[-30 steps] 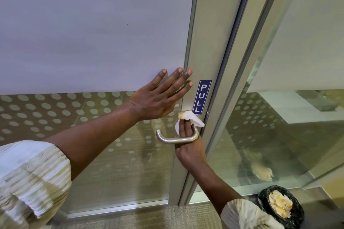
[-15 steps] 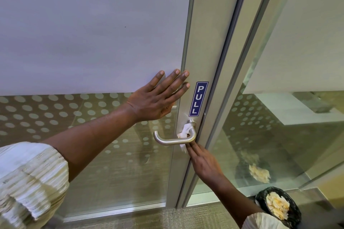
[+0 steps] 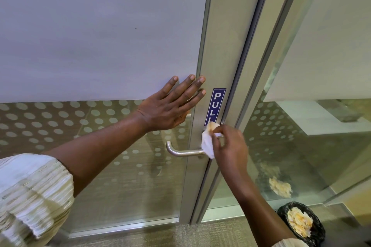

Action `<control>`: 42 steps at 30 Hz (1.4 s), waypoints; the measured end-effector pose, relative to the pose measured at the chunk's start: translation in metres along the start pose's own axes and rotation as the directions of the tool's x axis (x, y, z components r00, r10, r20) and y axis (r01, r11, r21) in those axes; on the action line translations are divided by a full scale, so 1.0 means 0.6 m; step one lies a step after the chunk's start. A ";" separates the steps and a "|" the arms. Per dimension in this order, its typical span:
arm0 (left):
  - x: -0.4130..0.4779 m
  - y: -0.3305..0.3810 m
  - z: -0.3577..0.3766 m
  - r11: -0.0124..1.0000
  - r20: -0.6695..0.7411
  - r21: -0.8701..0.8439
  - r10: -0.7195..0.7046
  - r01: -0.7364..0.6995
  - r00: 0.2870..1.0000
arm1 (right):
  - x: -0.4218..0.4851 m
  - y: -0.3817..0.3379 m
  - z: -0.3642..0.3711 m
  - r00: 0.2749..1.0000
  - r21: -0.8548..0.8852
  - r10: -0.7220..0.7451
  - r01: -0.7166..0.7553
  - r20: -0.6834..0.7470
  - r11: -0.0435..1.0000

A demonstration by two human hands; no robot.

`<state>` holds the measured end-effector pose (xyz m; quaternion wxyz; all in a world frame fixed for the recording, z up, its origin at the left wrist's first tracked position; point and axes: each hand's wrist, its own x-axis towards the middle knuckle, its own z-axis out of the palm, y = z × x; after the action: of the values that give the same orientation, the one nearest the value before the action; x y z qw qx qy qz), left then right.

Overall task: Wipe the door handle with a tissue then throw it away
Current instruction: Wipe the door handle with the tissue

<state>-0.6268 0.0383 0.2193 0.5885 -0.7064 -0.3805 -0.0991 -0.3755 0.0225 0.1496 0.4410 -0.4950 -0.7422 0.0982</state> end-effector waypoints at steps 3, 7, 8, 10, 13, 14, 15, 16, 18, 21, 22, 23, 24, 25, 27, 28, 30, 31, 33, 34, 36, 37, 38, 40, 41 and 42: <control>-0.001 0.001 0.001 1.000 -0.010 -0.004 -0.007 0.007 1.000 | 0.002 -0.027 0.022 0.977 -0.166 0.032 0.004 0.213 0.986; 0.001 0.001 0.001 1.000 -0.022 0.000 -0.014 0.014 1.000 | 0.010 -0.050 0.024 0.950 -0.269 0.109 -0.028 0.292 0.963; 0.001 0.002 0.001 1.000 -0.024 -0.004 -0.016 0.016 1.000 | 0.016 -0.052 0.022 0.941 -0.283 0.166 -0.079 0.296 0.956; 0.001 0.004 0.000 1.000 -0.023 -0.005 -0.015 0.015 1.000 | 0.031 -0.054 0.019 0.891 -0.265 0.332 -0.255 0.309 0.930; 0.001 0.003 0.001 1.000 -0.016 -0.009 -0.011 0.011 1.000 | 0.040 -0.046 0.019 0.772 -0.136 0.485 -0.474 0.411 0.870; 0.001 0.003 0.001 1.000 -0.013 -0.007 -0.008 0.008 1.000 | 0.041 -0.041 0.023 0.755 -0.101 0.504 -0.513 0.419 0.852; 0.002 0.002 0.000 1.000 -0.009 -0.005 -0.007 0.007 1.000 | 0.040 -0.036 0.027 0.750 -0.069 0.530 -0.551 0.395 0.832; 0.002 0.001 0.000 1.000 -0.007 -0.005 -0.008 0.008 1.000 | 0.035 -0.030 0.032 0.752 -0.027 0.559 -0.588 0.351 0.808; 0.002 0.002 0.000 1.000 -0.003 -0.001 -0.006 0.006 1.000 | 0.019 -0.017 0.044 0.700 0.211 0.646 -0.711 0.303 0.671; 0.001 0.002 -0.001 1.000 0.005 0.006 -0.004 0.004 1.000 | 0.006 -0.019 0.056 0.459 0.650 0.720 -0.760 0.521 0.015; 0.001 0.002 -0.001 1.000 0.004 0.005 -0.007 0.007 1.000 | 0.006 -0.017 0.061 0.427 0.682 0.697 -0.721 0.576 -0.122; 0.002 0.002 -0.002 1.000 0.003 0.003 -0.011 0.011 1.000 | 0.010 -0.014 0.065 0.408 0.678 0.676 -0.710 0.614 -0.188; 0.002 0.002 -0.002 1.000 0.002 0.002 -0.014 0.014 1.000 | 0.014 -0.014 0.068 0.395 0.660 0.657 -0.721 0.642 -0.212; 0.002 0.002 -0.003 1.000 0.001 0.001 -0.017 0.017 1.000 | 0.017 -0.014 0.070 0.388 0.641 0.643 -0.738 0.660 -0.213; 0.002 0.004 -0.003 1.000 0.000 0.004 -0.016 0.016 1.000 | 0.024 -0.013 0.070 0.384 0.609 0.642 -0.775 0.664 -0.166; 0.002 0.003 -0.003 1.000 0.001 0.004 -0.014 0.014 1.000 | 0.028 -0.013 0.070 0.375 0.591 0.656 -0.795 0.655 -0.136; 0.002 0.003 -0.003 1.000 0.001 0.007 -0.011 0.011 1.000 | 0.029 -0.012 0.071 0.362 0.574 0.699 -0.815 0.617 -0.084; 0.002 0.003 -0.004 1.000 0.000 0.010 -0.010 0.010 1.000 | 0.026 -0.011 0.074 0.376 0.570 0.721 -0.821 0.582 -0.032; 0.003 0.002 -0.004 1.000 -0.001 0.005 -0.010 0.010 1.000 | 0.018 -0.012 0.074 0.479 0.497 0.749 -0.836 0.457 0.231; 0.003 0.002 -0.004 1.000 -0.002 0.002 -0.010 0.010 1.000 | 0.011 -0.011 0.073 0.563 0.437 0.734 -0.808 0.380 0.394; 0.002 0.001 -0.005 1.000 -0.006 0.007 -0.007 0.007 1.000 | 0.001 -0.014 0.066 0.751 0.289 0.627 -0.659 0.207 0.694; 0.003 0.000 -0.005 1.000 -0.007 0.007 -0.006 0.006 1.000 | -0.003 -0.018 0.060 0.833 0.196 0.538 -0.553 0.128 0.810; 0.003 0.000 -0.006 1.000 -0.008 0.006 -0.006 0.006 1.000 | -0.005 -0.022 0.056 0.894 0.111 0.442 -0.447 0.069 0.888; 0.002 0.001 -0.006 1.000 -0.008 0.008 -0.007 0.007 1.000 | -0.009 -0.029 0.050 0.961 0.000 0.274 -0.275 0.019 0.962; 0.002 0.001 -0.006 1.000 -0.008 0.013 -0.009 0.009 1.000 | -0.009 -0.034 0.048 0.979 -0.045 0.202 -0.201 0.020 0.979; 0.002 0.001 -0.005 1.000 -0.008 0.014 -0.011 0.011 1.000 | -0.009 -0.040 0.047 0.991 -0.081 0.129 -0.127 0.024 0.989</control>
<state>-0.6243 0.0359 0.2204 0.5943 -0.6998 -0.3827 -0.1026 -0.4115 0.0146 0.1438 0.4028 -0.5572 -0.7187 0.1039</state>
